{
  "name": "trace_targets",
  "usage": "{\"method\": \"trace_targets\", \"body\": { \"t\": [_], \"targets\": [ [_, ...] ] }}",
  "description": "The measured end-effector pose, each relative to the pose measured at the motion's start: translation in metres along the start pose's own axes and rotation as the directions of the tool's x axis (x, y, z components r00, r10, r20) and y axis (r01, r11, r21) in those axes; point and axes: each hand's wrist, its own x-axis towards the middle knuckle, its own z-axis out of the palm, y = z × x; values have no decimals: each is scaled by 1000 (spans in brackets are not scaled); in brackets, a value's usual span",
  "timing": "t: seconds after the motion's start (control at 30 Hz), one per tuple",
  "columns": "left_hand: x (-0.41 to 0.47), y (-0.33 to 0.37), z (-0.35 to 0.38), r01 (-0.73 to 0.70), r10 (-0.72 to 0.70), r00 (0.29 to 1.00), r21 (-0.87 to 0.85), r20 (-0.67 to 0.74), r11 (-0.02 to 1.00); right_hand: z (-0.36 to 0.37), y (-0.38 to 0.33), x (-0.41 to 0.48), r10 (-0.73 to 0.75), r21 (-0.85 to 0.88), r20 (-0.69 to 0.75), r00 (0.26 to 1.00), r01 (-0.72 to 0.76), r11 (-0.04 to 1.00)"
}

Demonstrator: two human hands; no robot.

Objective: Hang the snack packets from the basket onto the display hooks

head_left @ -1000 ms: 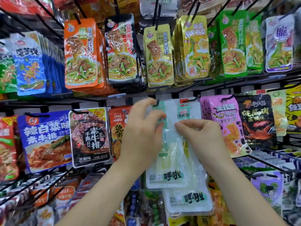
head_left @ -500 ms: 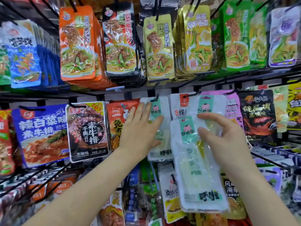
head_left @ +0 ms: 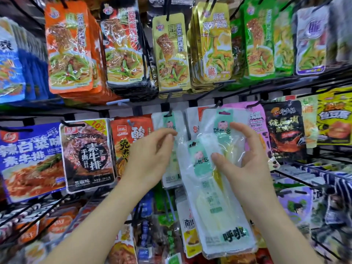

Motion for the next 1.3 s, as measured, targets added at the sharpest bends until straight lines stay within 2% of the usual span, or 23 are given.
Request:
{"method": "trace_targets", "body": {
  "t": [0.03, 0.07, 0.17, 0.23, 0.3, 0.37, 0.47, 0.57, 0.7, 0.8, 0.9, 0.97, 1.03, 1.1, 1.17, 1.3],
  "targets": [
    [-6, 11, -2, 123, -112, 992, -243, 60, 962, 2, -2, -1, -4, 11, 2, 1000, 4, 1000],
    [-10, 18, -1, 202, -171, 978, -367, 117, 908, 4, -3, -2, -8, 30, 6, 1000, 8, 1000],
    [-16, 22, 5, 302, -265, 953, -461, 145, 834, 11, -8, -6, -30, 68, 17, 999, 29, 997],
    [-18, 19, 5, 366, -324, 929, -583, 180, 725, 12, -10, -9, -47, 74, 47, 998, 43, 996],
    [-21, 21, 3, 375, -310, 925, -658, 220, 653, 12, -11, -11, -41, 71, 98, 994, 34, 997],
    [-24, 24, 2, 354, -294, 933, -674, 207, 648, 12, -11, -14, -26, 61, 130, 991, 18, 998],
    [-29, 25, -2, 318, -316, 941, -649, 125, 691, 12, -15, -10, -6, 98, 127, 992, -7, 995],
    [-35, 24, -7, 265, -280, 958, -562, 63, 783, 13, -22, 4, 23, 146, 5, 1000, -24, 989],
    [-41, 27, -17, 218, -174, 974, -408, 143, 886, 21, -29, 25, 38, 76, -24, 999, -36, 996],
    [-47, 27, -34, 137, -114, 986, -202, 121, 970, 20, -37, 39, -25, 117, -36, 999, 30, 993],
    [-53, 26, -60, 99, -55, 975, -200, 213, 975, 26, -47, 48, -126, 112, 13, 992, 124, 986],
    [-54, 27, -71, 52, 1, 972, -217, 237, 975, 39, -47, 54, -137, 69, 46, 989, 134, 989],
    [-52, 27, -75, 25, 15, 988, -251, 156, 968, 52, -45, 60, -130, 40, 61, 990, 128, 991],
    [-47, 27, -74, 52, -30, 996, -272, 85, 961, 62, -39, 66, -118, -17, 77, 990, 120, 993],
    [-39, 28, -69, 45, -39, 999, -216, 34, 975, 67, -30, 69, -91, -81, 91, 992, 99, 992],
    [-17, 25, -49, -27, 26, 999, -34, -40, 999, 72, -21, 67, -60, -93, 91, 994, 69, 993]
  ]
}}
